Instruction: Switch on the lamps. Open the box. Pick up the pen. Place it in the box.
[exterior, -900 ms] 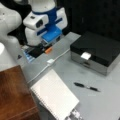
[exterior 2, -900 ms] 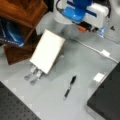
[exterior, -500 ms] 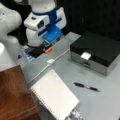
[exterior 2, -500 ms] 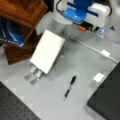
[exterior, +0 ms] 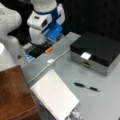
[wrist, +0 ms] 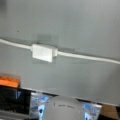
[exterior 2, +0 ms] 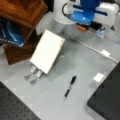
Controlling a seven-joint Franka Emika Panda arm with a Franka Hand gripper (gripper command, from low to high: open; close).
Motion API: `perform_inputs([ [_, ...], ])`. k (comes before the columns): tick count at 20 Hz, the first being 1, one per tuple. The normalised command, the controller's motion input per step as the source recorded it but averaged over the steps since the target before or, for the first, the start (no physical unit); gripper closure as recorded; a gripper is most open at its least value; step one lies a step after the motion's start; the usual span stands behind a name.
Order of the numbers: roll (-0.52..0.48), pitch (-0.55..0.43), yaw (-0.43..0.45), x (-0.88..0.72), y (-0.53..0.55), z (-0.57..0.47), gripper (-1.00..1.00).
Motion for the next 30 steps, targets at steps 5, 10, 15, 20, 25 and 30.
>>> perform_inputs([
  [5,0.054,-0.089,-0.143,-0.43,0.28,-0.19,-1.00],
  [10,0.064,-0.147,-0.175,-0.61,0.18,-0.24,-1.00],
  [15,0.131,-0.151,-0.162,-0.61,0.12,-0.15,-1.00],
  [20,0.056,-0.137,-0.086,-0.45,0.06,-0.11,-1.00],
  [25,-0.003,-0.111,-0.063,-0.26,0.07,-0.14,-1.00],
  [30,-0.039,-0.099,-0.061,-0.15,0.08,-0.19,-1.00],
])
